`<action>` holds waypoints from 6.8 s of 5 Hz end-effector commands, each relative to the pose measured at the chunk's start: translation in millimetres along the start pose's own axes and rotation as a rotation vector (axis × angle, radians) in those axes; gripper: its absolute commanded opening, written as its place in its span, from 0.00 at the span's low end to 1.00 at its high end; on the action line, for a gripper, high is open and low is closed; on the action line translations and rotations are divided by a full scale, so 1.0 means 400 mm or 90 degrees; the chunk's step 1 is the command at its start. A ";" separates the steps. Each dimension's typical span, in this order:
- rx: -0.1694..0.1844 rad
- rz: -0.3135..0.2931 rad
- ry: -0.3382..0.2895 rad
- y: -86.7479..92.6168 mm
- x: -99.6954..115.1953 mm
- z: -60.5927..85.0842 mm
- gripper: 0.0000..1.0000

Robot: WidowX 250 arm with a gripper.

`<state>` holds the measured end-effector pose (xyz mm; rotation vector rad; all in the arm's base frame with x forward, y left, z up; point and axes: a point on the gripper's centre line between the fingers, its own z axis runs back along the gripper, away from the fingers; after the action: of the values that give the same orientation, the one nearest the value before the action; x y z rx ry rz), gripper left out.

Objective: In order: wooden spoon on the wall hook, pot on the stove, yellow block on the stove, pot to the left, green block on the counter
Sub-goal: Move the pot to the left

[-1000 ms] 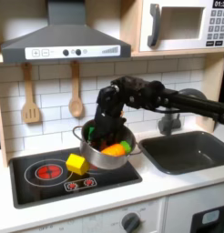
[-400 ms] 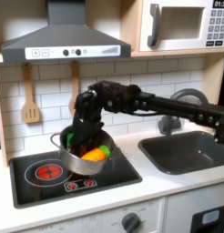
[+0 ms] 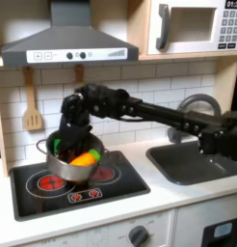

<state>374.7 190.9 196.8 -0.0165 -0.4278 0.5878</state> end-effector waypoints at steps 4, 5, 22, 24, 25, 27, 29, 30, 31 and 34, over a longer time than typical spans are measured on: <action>0.032 0.149 0.007 0.108 0.005 -0.071 0.00; 0.051 0.147 0.013 0.115 -0.018 -0.072 0.00; 0.018 -0.139 0.093 0.009 -0.096 -0.059 1.00; 0.010 -0.157 0.072 0.012 -0.072 -0.023 1.00; 0.013 -0.165 0.061 0.016 -0.063 -0.007 1.00; 0.025 -0.174 0.081 0.027 -0.078 -0.041 1.00; 0.038 -0.163 0.091 0.069 -0.104 -0.075 1.00; 0.035 -0.165 0.085 0.063 -0.107 -0.076 1.00; 0.042 -0.165 0.096 0.067 -0.123 -0.095 0.00; 0.033 -0.148 0.044 0.057 -0.111 -0.043 0.00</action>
<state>335.1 187.3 155.2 0.0496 -0.3256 0.3778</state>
